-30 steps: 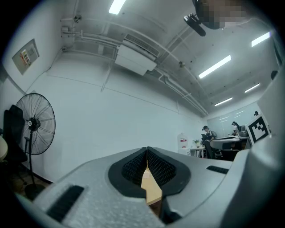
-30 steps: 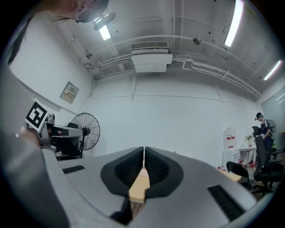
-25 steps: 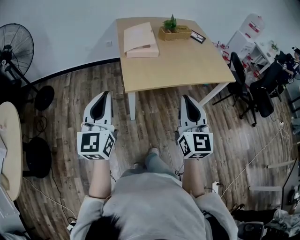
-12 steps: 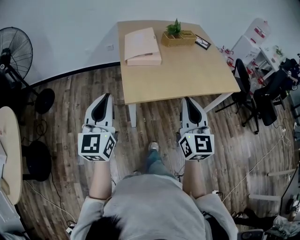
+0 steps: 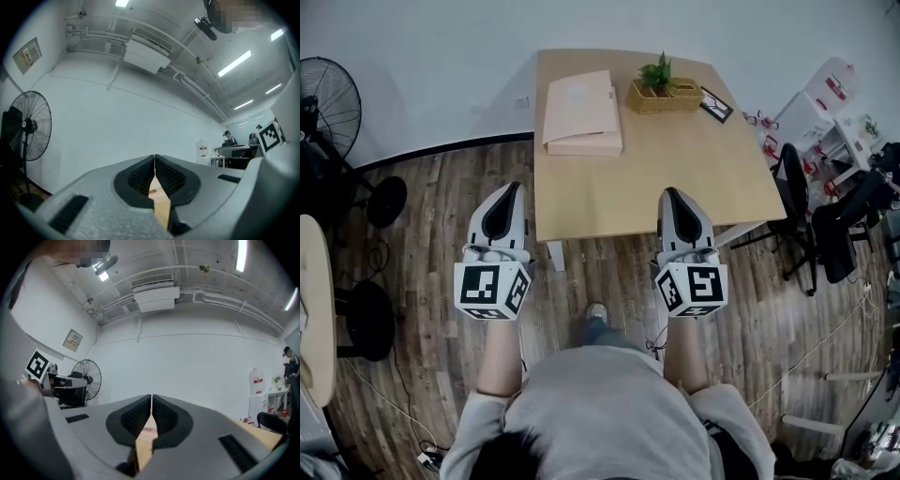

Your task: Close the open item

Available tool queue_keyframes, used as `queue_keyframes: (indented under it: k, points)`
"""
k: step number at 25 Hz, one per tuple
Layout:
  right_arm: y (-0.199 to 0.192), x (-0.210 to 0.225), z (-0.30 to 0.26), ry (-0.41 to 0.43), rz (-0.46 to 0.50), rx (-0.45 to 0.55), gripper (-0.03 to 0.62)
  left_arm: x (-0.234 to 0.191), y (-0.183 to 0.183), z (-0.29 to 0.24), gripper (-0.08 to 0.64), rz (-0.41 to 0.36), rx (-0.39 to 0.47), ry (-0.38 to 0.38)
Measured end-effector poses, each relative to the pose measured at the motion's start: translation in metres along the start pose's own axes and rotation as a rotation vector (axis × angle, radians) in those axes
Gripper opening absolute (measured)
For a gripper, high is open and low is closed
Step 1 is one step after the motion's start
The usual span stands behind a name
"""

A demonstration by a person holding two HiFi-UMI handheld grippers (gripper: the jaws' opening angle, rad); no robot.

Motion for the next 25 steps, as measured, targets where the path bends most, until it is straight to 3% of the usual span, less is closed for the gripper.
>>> queue_keyframes:
  k: [14,25]
  points:
    - [-0.006,0.080,-0.080,0.083,0.004,-0.003,0.014,0.023,0.009,-0.104,0.009,-0.011,0.009,0.055]
    - [-0.024,0.096,-0.123,0.105,-0.029,-0.033,0.014,0.016,-0.004,-0.150,0.009,-0.042,-0.047,0.061]
Point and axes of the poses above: the fingertips, and each gripper's own axes: z backward along the fingers, x to its right, y out of its top, the point moved 2 cm from there along z, backward along the fingers, and after that the axes turned 9 degrees about -x, right-handed, at the moved point
